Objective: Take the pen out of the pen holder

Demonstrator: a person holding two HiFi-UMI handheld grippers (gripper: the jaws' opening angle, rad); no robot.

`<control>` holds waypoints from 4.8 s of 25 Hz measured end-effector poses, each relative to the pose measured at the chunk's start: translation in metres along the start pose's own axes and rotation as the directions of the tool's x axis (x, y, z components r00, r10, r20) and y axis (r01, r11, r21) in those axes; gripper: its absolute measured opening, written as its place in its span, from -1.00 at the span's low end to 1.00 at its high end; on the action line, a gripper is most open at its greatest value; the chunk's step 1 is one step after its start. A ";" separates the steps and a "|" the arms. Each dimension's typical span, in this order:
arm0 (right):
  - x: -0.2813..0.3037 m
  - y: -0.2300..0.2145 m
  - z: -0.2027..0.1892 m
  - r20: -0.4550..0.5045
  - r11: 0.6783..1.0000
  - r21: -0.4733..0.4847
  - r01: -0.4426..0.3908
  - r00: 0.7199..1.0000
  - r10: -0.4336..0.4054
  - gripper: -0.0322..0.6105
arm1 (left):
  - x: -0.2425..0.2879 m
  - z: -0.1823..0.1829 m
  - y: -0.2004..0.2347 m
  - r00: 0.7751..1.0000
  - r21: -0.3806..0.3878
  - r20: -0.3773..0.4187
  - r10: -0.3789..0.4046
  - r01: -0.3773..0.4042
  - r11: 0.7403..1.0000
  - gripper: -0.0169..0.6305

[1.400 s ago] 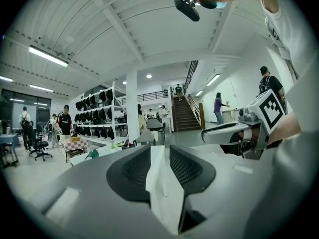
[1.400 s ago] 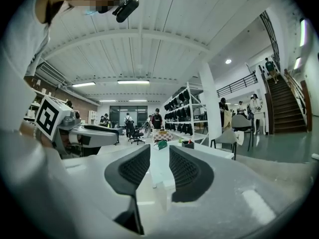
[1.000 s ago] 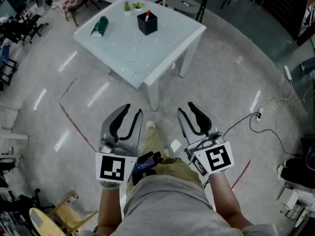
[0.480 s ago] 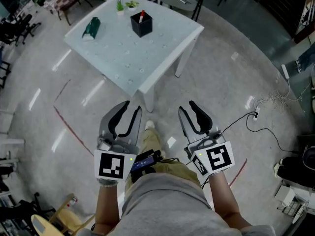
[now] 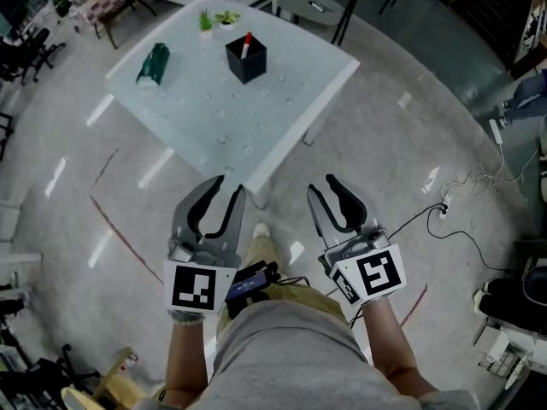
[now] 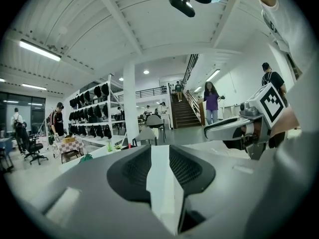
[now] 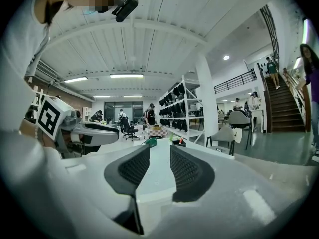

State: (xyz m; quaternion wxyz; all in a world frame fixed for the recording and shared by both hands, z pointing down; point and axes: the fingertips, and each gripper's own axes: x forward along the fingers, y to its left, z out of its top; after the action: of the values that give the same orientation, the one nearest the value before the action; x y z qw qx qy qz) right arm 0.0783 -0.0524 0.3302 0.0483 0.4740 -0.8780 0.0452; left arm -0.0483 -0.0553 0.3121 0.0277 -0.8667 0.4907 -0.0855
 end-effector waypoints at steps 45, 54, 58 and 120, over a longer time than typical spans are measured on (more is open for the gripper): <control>0.178 -0.062 0.024 -0.046 1.000 -0.015 -0.005 0.999 0.004 -0.44 | 0.120 -0.014 0.135 0.999 -0.017 -0.033 0.003 -0.004 1.000 -0.53; 0.211 -0.083 0.018 -0.067 0.998 -0.008 -0.062 0.996 0.062 -0.44 | 0.141 -0.025 0.147 0.996 -0.030 -0.071 0.047 -0.050 0.998 -0.53; 0.230 -0.093 0.014 -0.079 0.996 -0.003 -0.091 0.993 0.090 -0.44 | 0.153 -0.027 0.154 0.995 -0.023 -0.075 0.072 -0.074 0.997 -0.53; 0.470 -0.146 -0.051 -0.338 0.879 -0.124 -0.461 0.852 0.399 -0.53 | 0.213 -0.071 0.225 0.928 -0.081 -0.203 0.313 -0.334 0.939 -0.53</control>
State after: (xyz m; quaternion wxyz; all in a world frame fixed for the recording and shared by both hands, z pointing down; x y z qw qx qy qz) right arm -0.0544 -0.5151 0.4452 0.2182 0.2446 -0.9440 0.0380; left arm -0.1443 -0.3511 0.3784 -0.0543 -0.7620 0.6315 -0.1326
